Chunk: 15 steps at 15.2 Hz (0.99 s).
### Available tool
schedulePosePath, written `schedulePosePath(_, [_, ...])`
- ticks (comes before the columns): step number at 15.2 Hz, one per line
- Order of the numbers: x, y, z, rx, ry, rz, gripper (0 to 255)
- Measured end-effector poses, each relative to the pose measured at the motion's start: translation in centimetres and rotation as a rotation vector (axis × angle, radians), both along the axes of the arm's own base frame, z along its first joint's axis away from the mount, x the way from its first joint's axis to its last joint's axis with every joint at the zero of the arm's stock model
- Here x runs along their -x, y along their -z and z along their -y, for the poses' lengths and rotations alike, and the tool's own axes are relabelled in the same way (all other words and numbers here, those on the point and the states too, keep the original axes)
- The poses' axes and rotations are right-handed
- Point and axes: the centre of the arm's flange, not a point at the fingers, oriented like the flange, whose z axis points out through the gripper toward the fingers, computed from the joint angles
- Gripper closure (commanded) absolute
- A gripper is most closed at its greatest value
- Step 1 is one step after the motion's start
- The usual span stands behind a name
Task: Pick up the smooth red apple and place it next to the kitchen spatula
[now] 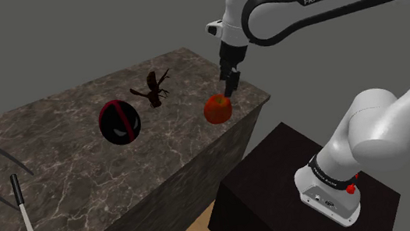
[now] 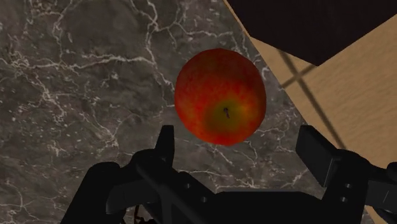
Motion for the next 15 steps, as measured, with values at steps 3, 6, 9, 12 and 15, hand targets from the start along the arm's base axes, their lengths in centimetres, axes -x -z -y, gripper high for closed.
schedulePosePath(3, [0.1,1.8,-0.2,0.001,-0.012,0.0,0])
schedulePosePath(6, [0.0,3.3,-0.3,0.001,-0.014,0.0,0])
schedulePosePath(9, [0.0,3.6,-0.2,0.001,-0.014,0.001,0])
schedulePosePath(12, [0.0,3.6,-0.2,0.001,-0.014,0.001,0])
schedulePosePath(15, [0.0,3.6,-0.2,0.001,-0.014,0.001,255])
